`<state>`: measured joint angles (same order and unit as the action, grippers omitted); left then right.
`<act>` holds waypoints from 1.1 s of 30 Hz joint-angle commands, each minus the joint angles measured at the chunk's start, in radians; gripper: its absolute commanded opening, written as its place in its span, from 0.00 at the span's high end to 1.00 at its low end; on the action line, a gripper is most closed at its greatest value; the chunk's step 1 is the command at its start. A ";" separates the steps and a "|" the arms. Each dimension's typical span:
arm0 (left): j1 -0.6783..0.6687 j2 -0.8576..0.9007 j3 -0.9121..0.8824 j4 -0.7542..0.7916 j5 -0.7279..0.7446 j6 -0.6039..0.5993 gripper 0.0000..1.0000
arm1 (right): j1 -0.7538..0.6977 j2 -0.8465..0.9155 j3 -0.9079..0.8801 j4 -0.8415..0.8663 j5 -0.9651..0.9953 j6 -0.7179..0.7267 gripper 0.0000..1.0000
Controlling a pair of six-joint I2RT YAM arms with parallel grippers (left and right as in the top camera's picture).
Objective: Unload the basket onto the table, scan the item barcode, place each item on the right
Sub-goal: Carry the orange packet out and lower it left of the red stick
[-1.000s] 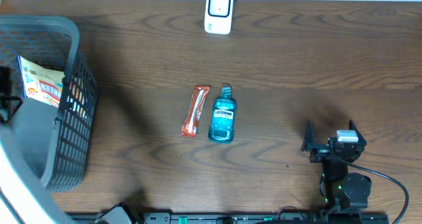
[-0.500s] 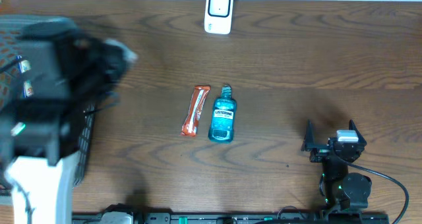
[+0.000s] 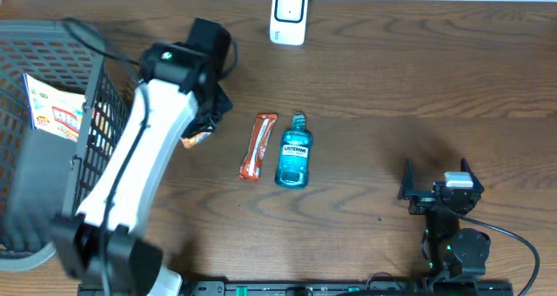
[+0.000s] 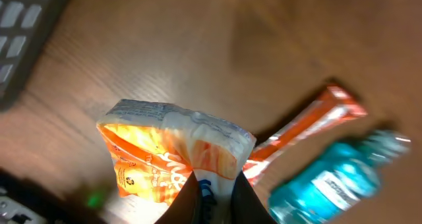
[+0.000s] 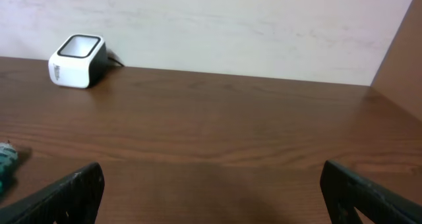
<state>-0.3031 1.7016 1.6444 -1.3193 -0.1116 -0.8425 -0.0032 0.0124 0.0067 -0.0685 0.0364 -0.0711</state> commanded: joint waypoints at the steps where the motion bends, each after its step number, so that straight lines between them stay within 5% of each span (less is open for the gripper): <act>1: -0.002 0.071 -0.039 -0.007 -0.032 -0.022 0.93 | 0.002 -0.005 -0.001 -0.003 -0.002 -0.013 0.01; 20: -0.002 0.150 -0.434 0.382 0.054 -0.032 0.93 | 0.002 -0.005 -0.001 -0.003 -0.002 -0.012 0.01; 33: -0.002 0.150 -0.481 0.450 0.086 -0.032 0.92 | 0.002 -0.005 -0.001 -0.003 -0.002 -0.012 0.01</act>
<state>-0.3031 1.8442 1.1690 -0.8726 -0.0303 -0.8650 -0.0032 0.0124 0.0067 -0.0681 0.0364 -0.0711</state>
